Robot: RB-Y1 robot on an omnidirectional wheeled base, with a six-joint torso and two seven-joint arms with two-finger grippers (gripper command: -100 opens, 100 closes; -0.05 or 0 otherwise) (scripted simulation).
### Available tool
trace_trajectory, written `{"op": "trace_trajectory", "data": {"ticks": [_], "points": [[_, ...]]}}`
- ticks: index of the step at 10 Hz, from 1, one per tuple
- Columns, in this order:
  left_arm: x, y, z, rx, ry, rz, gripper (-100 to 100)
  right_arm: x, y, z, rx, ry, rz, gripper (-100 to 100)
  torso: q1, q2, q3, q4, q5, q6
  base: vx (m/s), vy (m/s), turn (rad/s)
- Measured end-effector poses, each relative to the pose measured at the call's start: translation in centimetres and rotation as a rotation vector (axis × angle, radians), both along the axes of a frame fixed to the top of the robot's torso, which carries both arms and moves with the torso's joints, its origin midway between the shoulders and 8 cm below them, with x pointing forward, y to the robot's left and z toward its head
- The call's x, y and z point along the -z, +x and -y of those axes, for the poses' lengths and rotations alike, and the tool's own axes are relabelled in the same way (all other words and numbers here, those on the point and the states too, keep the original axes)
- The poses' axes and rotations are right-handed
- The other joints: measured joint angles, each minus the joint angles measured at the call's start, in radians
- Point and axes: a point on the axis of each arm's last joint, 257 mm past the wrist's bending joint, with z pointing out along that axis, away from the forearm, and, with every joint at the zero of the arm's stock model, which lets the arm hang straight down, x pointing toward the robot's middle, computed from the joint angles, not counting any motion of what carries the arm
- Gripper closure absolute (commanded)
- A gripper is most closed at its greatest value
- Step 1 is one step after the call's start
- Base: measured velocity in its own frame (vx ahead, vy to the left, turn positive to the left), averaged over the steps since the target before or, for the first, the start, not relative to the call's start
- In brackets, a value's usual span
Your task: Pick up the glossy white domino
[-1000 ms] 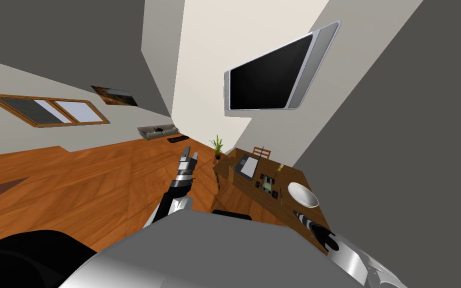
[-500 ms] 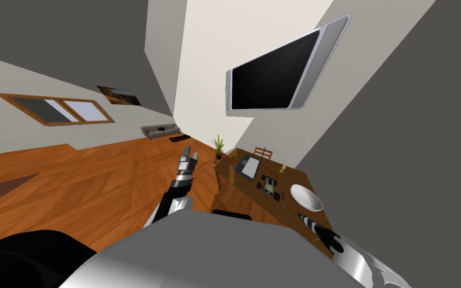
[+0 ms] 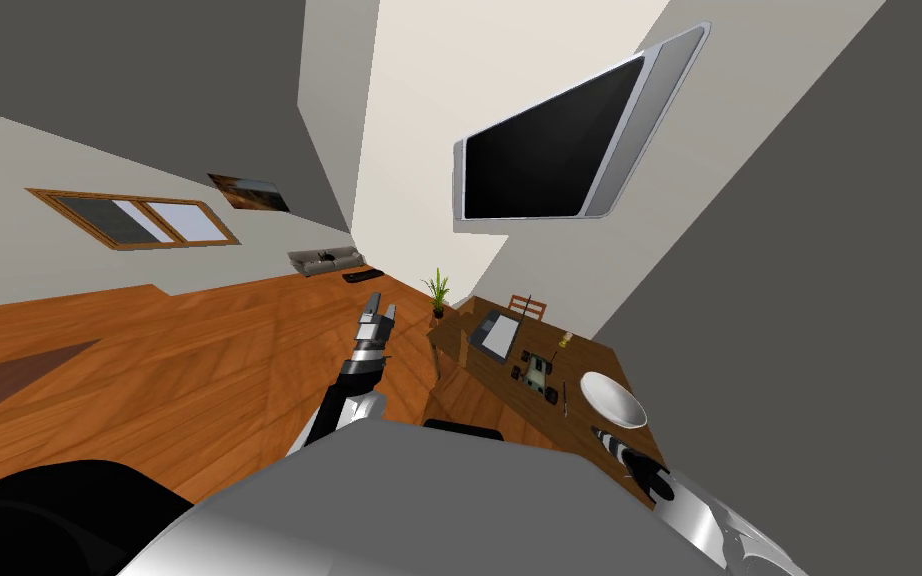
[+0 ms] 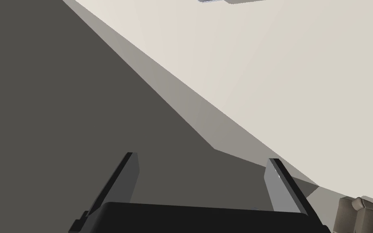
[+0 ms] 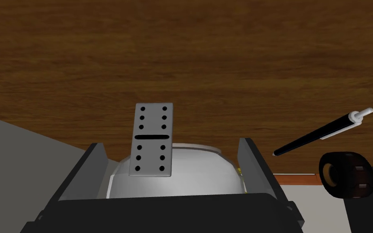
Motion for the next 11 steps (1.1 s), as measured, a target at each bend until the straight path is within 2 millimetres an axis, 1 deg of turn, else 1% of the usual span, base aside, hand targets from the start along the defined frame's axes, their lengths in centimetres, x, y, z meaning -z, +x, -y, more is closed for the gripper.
{"op": "trace_trajectory", "data": {"ticks": [4,5,6,8,10,11], "points": [[0.0,0.0,0.0,0.000,0.000,0.000,0,0.0,0.0,0.0,0.001,0.000,0.000,100,0.001,-0.001,0.000,0.000,0.000,-0.001,0.000,-0.001,-0.003],[0.0,0.0,0.0,0.000,0.000,0.000,0,0.0,0.0,0.0,0.001,0.000,0.000,0,0.001,-0.001,0.000,0.000,0.000,-0.001,0.000,0.000,0.000],[0.0,0.0,0.0,0.000,0.000,0.000,0,0.0,0.0,0.0,0.001,0.000,0.000,100,0.001,-0.001,-0.001,0.000,0.000,-0.001,-0.001,0.042,-0.071],[0.0,0.0,0.0,0.000,0.000,0.000,0,-0.9,-0.1,0.6,-0.012,-0.003,0.002,100,0.006,0.000,0.000,0.000,0.001,0.000,0.003,0.080,-0.084],[0.0,0.0,0.0,0.000,0.000,0.000,0,-1.6,-0.1,0.9,-0.019,-0.001,0.001,100,0.006,0.000,0.000,0.000,0.001,-0.001,-0.010,0.041,-0.012],[0.0,0.0,0.0,0.000,0.000,0.000,0,-1.6,-0.1,0.9,-0.019,-0.001,0.001,0,0.004,0.000,0.000,0.000,0.000,-0.001,-0.001,0.006,0.000]]}}
